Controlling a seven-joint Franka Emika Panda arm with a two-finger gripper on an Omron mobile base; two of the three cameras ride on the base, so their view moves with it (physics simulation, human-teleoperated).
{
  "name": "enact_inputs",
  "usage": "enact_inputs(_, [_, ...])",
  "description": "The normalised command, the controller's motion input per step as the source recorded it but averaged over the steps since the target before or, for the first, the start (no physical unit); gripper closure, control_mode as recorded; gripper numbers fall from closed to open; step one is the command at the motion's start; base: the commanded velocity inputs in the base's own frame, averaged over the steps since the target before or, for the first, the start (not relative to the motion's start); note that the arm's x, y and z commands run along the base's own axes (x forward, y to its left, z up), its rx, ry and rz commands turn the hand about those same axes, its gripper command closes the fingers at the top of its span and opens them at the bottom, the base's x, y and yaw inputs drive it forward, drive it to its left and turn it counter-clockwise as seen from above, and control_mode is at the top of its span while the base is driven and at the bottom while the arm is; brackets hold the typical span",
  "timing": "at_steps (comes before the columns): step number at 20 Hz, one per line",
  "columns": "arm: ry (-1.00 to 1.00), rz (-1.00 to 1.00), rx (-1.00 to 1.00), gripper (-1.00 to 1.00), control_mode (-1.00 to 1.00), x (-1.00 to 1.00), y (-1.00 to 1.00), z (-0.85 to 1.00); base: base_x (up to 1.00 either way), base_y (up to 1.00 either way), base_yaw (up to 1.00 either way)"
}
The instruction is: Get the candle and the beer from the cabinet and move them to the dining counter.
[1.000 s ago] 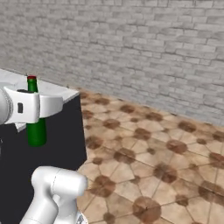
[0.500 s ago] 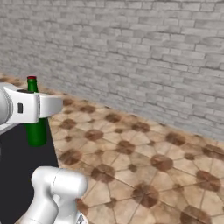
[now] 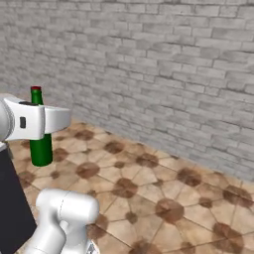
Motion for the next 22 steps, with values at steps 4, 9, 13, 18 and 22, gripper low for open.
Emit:
enact_inputs(4, [0.00, 0.00, 0.00, 1.00, 1.00, 0.00, 0.00, 0.00, 1.00, -0.44, 0.06])
enact_inputs(9, [0.00, 0.00, 0.00, 1.00, 1.00, 0.00, 0.00, 0.00, 1.00, -0.52, 0.08])
enact_inputs(13, [0.00, 0.00, 0.00, 1.00, 1.00, 0.00, 0.00, 0.00, 1.00, -0.52, 0.17])
enact_inputs(18, [0.00, 0.00, 0.00, 1.00, 1.00, 0.00, 0.00, 0.00, 0.98, -0.41, 0.43])
enact_inputs(22, [0.00, 0.00, 0.00, 1.00, 1.00, 0.00, 0.00, 0.00, 0.94, -0.15, 0.74])
